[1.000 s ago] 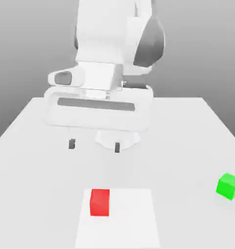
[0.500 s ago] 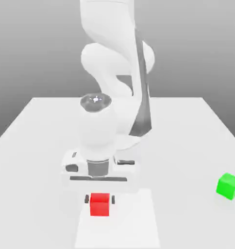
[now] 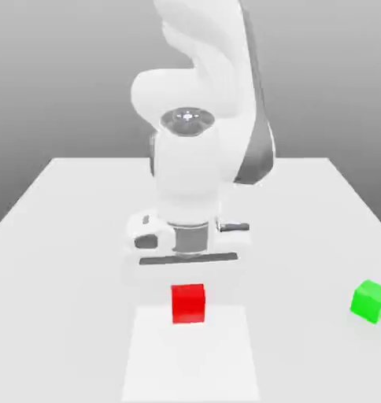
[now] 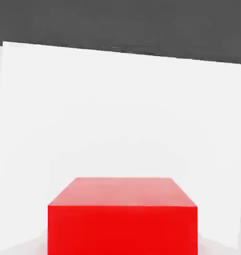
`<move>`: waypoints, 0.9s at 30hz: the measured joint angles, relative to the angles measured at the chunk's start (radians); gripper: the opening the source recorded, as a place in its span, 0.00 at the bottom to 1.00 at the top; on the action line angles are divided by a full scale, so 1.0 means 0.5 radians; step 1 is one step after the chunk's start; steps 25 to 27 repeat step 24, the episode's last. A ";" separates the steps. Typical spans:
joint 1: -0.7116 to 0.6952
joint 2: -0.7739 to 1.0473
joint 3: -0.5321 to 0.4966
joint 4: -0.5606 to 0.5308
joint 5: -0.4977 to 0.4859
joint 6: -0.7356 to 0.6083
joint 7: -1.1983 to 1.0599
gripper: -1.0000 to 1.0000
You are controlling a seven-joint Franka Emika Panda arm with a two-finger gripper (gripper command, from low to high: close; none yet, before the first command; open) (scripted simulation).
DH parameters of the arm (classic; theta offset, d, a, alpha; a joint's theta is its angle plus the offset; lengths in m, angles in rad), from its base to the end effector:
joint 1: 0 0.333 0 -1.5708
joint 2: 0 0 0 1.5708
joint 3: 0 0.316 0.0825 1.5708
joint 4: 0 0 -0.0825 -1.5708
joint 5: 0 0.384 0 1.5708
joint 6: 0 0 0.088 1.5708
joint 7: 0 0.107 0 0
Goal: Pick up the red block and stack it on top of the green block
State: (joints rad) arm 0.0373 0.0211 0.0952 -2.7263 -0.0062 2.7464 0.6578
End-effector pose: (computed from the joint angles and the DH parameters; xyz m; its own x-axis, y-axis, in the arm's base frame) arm 0.3971 0.0534 0.2173 0.8680 -0.4965 -0.0005 -0.4965 -0.8680 0.0008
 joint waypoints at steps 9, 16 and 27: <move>0.525 0.037 0.295 0.182 -0.030 -0.148 -0.151 0.00; 0.897 0.093 0.497 0.319 -0.080 -0.233 -0.241 0.00; 0.995 0.444 0.362 0.352 -0.363 0.066 -0.047 1.00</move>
